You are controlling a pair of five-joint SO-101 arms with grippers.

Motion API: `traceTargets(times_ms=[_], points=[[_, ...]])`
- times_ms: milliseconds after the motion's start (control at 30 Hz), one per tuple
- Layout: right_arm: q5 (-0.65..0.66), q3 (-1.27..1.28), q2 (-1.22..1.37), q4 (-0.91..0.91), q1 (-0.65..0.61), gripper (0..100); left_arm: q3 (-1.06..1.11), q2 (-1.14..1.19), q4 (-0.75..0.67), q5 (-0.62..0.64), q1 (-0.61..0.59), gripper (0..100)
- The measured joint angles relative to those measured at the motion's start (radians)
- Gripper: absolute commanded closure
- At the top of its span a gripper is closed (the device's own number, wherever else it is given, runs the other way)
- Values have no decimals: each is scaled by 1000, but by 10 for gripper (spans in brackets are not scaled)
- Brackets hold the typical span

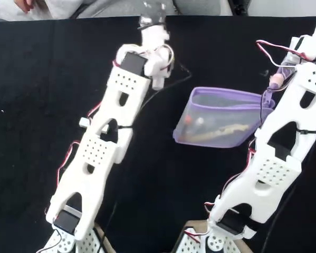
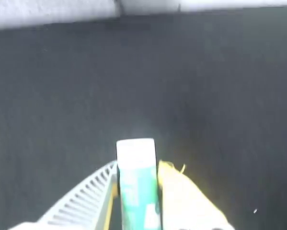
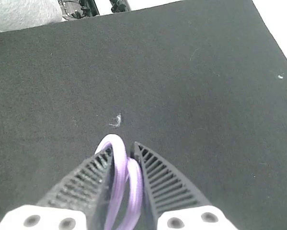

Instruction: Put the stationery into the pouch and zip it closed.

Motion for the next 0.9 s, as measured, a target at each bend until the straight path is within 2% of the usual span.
traceTargets(times_ms=[167, 400, 767, 900], points=[[0, 0, 0, 8, -25, 988, -17, -60, 28, 0, 8, 971], [0, 0, 0, 9, -35, 988, -20, -258, 25, 0, 49, 971], [0, 0, 0, 9, -35, 988, -21, -574, 29, 0, 267, 971], [0, 0, 0, 9, -35, 988, -25, -658, 110, 0, 351, 972]])
